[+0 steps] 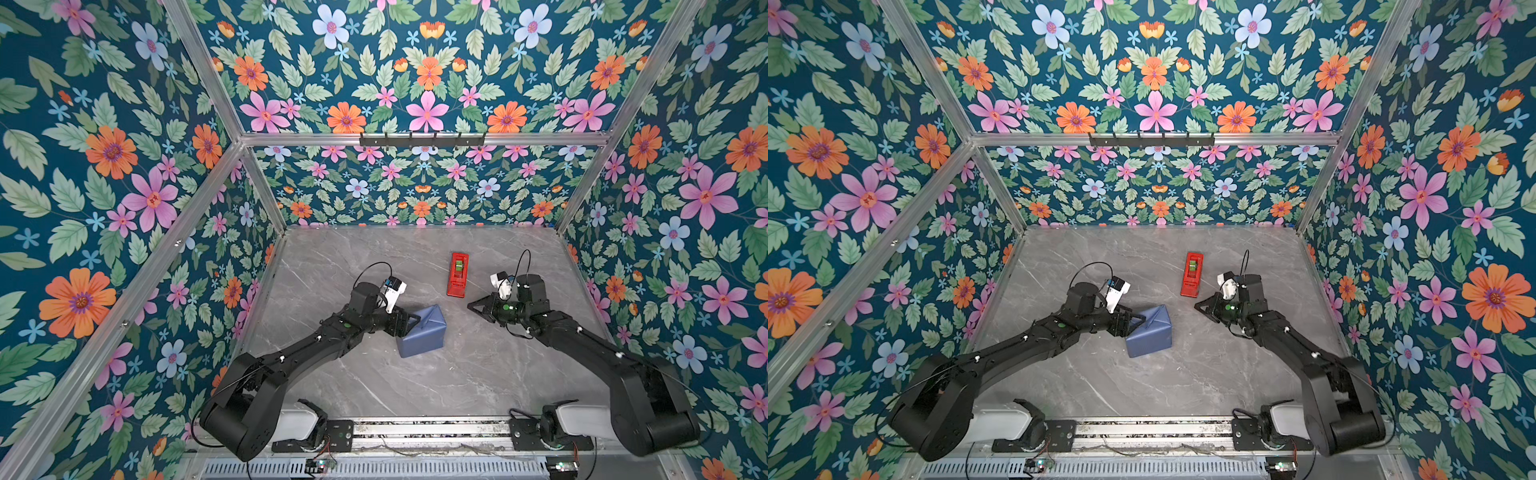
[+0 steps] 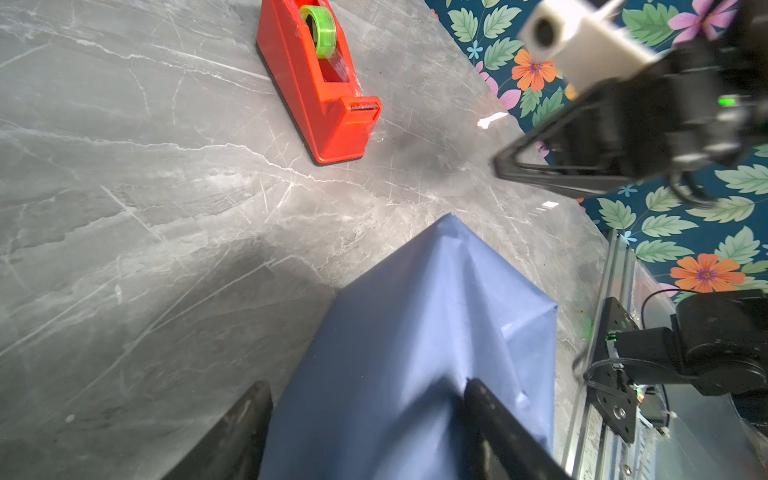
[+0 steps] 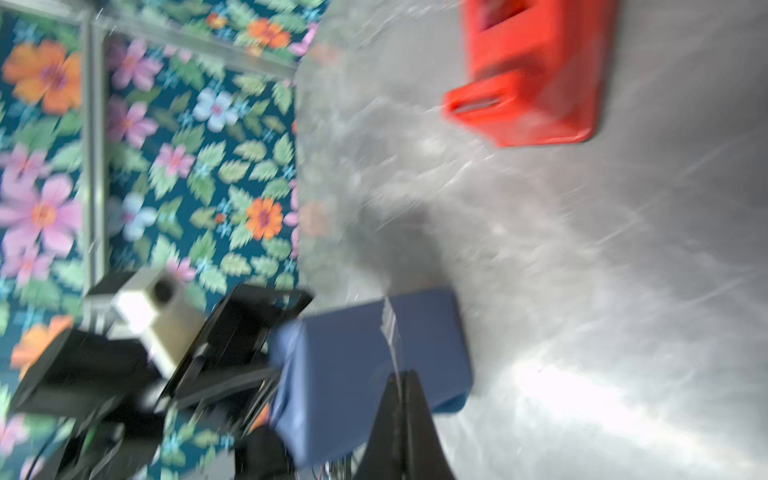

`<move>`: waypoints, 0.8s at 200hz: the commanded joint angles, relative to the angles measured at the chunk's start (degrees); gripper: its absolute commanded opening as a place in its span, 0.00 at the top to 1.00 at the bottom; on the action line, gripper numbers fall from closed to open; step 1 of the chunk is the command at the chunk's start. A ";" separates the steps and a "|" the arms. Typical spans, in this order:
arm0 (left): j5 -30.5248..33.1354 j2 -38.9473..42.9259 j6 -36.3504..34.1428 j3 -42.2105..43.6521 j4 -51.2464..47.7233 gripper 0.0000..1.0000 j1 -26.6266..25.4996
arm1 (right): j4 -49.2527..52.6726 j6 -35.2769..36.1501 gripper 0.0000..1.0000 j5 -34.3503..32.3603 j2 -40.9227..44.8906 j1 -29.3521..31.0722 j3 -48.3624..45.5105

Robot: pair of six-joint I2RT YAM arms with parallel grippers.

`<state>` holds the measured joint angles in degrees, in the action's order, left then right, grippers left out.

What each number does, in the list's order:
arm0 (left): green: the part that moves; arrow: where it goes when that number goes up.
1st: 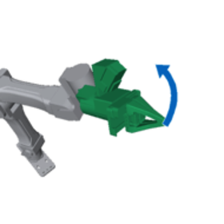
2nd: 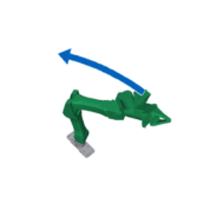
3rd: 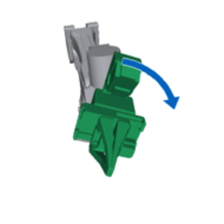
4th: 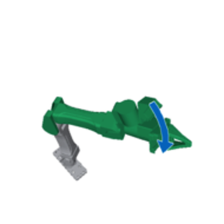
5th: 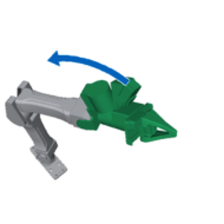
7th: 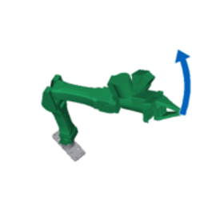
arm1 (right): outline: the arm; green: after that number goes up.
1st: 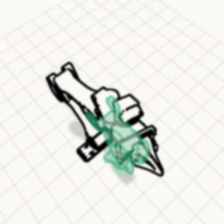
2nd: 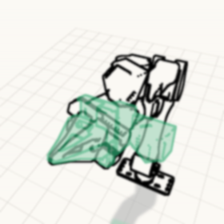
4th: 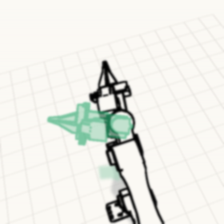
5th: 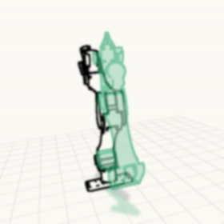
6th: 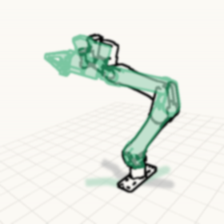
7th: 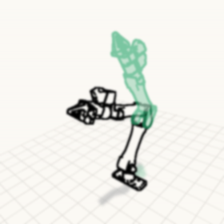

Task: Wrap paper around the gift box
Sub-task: 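Carry the tape strip to the folded paper end held by the left gripper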

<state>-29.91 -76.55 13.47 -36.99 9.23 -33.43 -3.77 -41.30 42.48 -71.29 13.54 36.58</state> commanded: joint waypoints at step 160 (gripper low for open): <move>0.93 -0.28 -1.43 0.26 -6.16 0.26 -0.06 | 10.77 -1.23 1.00 0.47 -5.13 22.15 14.80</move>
<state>-29.93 -76.55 13.47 -37.01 9.28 -33.43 6.24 -39.55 45.28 -76.05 34.79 50.41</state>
